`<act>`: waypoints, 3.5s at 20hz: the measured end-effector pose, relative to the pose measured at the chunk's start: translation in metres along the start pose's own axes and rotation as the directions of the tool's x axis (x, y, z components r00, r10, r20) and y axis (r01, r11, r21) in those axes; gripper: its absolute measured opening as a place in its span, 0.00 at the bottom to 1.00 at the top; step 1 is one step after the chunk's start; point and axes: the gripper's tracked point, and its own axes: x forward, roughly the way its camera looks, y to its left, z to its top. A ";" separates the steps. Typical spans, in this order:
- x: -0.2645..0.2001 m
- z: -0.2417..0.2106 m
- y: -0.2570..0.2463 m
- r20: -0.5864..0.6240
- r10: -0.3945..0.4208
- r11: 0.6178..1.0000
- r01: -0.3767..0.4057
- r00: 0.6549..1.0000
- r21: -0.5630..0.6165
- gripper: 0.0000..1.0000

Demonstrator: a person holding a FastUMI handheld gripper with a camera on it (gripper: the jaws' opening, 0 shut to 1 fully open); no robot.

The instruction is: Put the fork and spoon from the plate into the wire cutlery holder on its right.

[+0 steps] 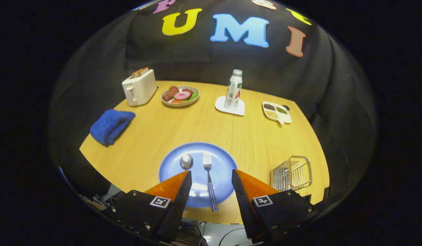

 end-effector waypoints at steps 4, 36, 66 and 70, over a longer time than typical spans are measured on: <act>0.019 -0.031 0.000 -0.135 0.010 1.000 -0.009 0.991 0.006 0.34; 0.032 -0.053 -0.025 -0.444 0.002 0.984 -0.081 0.896 -0.159 0.02; -0.113 -0.052 -0.203 -0.672 -0.165 0.954 -0.055 0.722 -0.294 0.02; -0.114 -0.054 -0.224 -0.726 -0.185 0.960 -0.036 0.662 -0.277 0.02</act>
